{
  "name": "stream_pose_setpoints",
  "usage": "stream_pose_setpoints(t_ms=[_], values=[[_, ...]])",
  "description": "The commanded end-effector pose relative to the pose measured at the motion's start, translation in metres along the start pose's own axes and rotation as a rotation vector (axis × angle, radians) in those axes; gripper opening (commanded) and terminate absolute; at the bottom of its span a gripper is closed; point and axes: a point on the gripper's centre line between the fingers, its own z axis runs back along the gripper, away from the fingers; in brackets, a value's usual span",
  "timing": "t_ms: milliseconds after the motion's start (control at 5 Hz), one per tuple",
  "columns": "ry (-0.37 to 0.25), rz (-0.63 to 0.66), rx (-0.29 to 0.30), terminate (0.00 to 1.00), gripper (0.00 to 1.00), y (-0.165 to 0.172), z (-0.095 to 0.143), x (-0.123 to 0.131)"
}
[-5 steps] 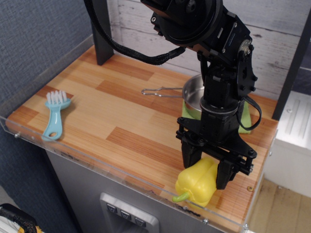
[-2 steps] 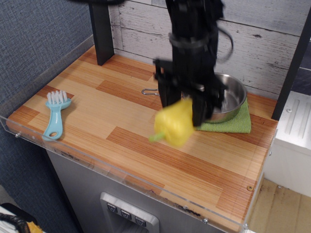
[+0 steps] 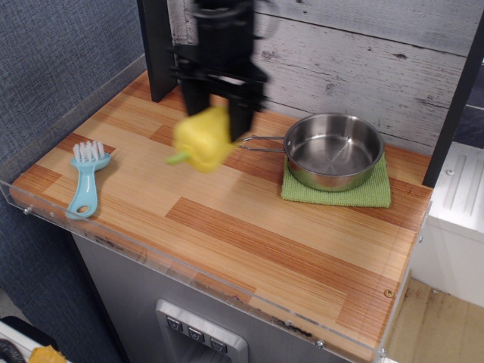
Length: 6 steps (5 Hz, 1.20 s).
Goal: Put the pepper in the back left table corner
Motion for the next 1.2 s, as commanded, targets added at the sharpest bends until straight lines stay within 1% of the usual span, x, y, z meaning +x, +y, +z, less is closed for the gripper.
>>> stream_pose_setpoints(t_ms=[0,200,400,600,800,1000], values=[[-0.039,0.086,0.023,0.00,0.00,0.069,0.001,-0.002],[-0.064,0.106,0.043,0.00,0.00,0.088,0.001,0.011],[-0.063,0.120,0.076,0.00,0.00,0.097,0.002,0.024],[-0.039,0.125,0.091,0.00,0.00,0.105,-0.009,0.033],[-0.008,0.139,0.083,0.00,0.00,0.110,-0.027,0.035],[0.023,0.130,0.032,0.00,0.00,0.108,-0.050,0.037]])
